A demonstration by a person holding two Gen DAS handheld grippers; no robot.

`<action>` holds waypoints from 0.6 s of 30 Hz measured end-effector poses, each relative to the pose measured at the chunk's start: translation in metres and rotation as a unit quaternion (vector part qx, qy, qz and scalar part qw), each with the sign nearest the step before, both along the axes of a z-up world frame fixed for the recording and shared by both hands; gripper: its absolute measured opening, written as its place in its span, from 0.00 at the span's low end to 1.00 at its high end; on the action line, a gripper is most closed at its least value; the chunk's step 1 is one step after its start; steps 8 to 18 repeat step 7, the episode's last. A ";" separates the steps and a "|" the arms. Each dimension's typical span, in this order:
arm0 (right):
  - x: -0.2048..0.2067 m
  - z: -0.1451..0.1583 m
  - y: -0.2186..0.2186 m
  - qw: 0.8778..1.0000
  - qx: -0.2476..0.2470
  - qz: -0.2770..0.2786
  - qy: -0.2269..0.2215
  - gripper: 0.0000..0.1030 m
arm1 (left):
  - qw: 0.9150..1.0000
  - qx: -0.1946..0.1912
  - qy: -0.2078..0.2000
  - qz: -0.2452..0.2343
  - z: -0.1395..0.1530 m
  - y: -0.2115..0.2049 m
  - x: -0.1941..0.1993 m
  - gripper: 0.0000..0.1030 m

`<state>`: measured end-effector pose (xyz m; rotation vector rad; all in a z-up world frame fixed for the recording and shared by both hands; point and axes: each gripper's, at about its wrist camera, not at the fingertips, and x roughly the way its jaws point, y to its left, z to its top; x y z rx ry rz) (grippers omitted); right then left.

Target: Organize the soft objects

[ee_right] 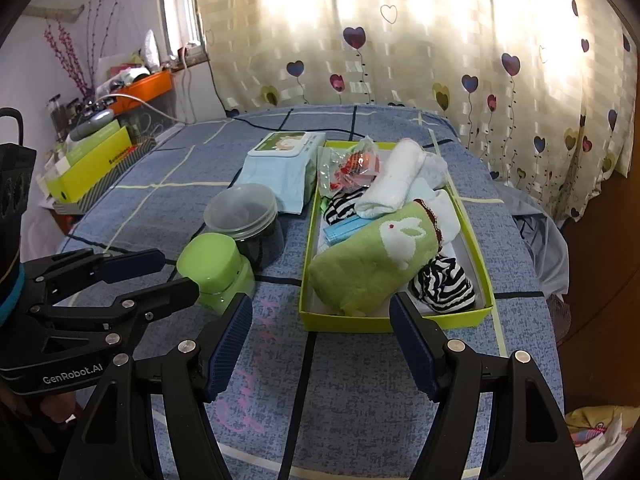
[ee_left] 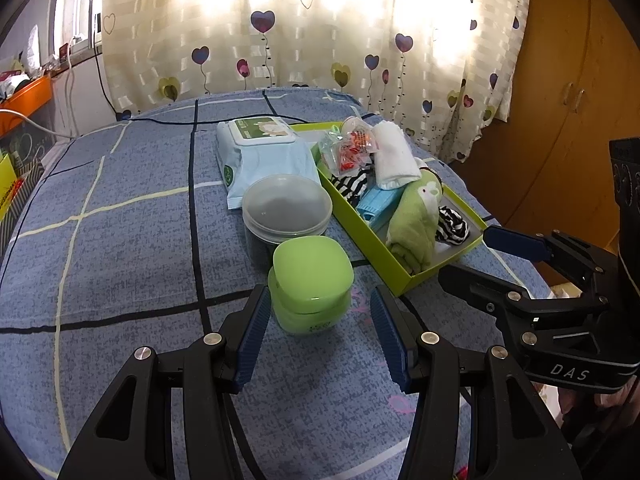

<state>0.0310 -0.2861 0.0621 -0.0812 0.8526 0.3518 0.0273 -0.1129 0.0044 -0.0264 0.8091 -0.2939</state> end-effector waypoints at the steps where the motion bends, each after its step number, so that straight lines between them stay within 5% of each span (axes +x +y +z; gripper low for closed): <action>1: 0.000 0.000 0.000 1.000 0.000 0.000 0.000 0.69 | 1.000 0.001 -0.001 0.000 0.000 -0.001 0.000 0.52; 18: 0.000 0.000 0.000 1.000 0.000 0.000 0.000 0.69 | 1.000 0.002 -0.001 0.000 0.000 -0.001 0.001 0.52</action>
